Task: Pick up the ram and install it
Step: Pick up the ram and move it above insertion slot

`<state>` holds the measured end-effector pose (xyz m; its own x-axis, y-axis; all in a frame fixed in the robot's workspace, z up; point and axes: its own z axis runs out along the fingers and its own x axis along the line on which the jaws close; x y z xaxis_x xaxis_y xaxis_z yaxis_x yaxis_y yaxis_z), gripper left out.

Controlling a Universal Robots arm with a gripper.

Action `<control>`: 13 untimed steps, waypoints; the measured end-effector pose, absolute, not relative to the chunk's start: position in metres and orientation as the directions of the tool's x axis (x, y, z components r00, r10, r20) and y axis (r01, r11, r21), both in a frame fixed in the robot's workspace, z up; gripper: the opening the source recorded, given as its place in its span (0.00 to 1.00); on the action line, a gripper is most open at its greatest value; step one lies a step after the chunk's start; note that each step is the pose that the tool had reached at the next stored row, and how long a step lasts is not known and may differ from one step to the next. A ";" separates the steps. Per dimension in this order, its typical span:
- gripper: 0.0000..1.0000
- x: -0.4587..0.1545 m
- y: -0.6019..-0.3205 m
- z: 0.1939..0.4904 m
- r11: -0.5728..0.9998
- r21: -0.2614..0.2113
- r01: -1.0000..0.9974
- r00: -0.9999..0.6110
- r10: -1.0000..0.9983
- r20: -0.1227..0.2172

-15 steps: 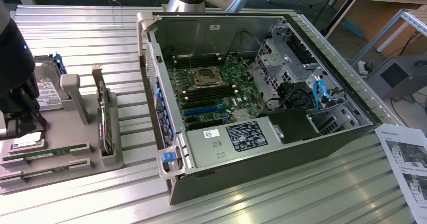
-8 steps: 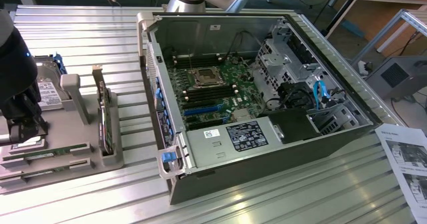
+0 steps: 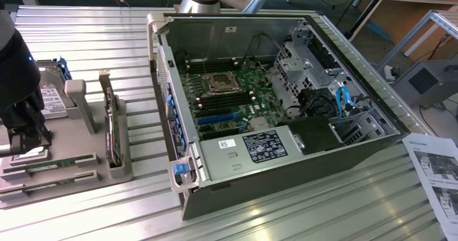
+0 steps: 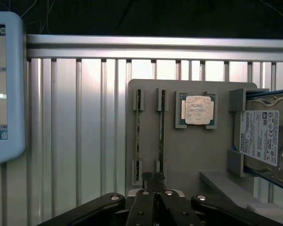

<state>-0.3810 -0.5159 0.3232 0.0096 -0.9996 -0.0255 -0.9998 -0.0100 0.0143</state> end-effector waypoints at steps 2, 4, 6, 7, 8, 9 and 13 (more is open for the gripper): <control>0.11 -0.381 -0.516 0.323 -0.010 0.014 -1.000 0.010 -1.000 -0.025; 0.18 -0.381 -0.516 0.323 -0.010 0.014 -1.000 0.010 -1.000 -0.025; 0.18 -0.381 -0.516 0.323 -0.010 0.014 -1.000 0.010 -1.000 -0.025; 0.18 -0.381 -0.516 0.323 -0.010 0.014 -1.000 0.010 -1.000 -0.025; 0.18 -0.381 -0.516 0.323 -0.010 0.014 -1.000 0.010 -1.000 -0.025; 0.18 -0.381 -0.516 0.323 -0.010 0.014 -1.000 0.010 -1.000 -0.025; 0.25 -0.381 -0.516 0.323 -0.010 0.014 -1.000 0.010 -1.000 -0.025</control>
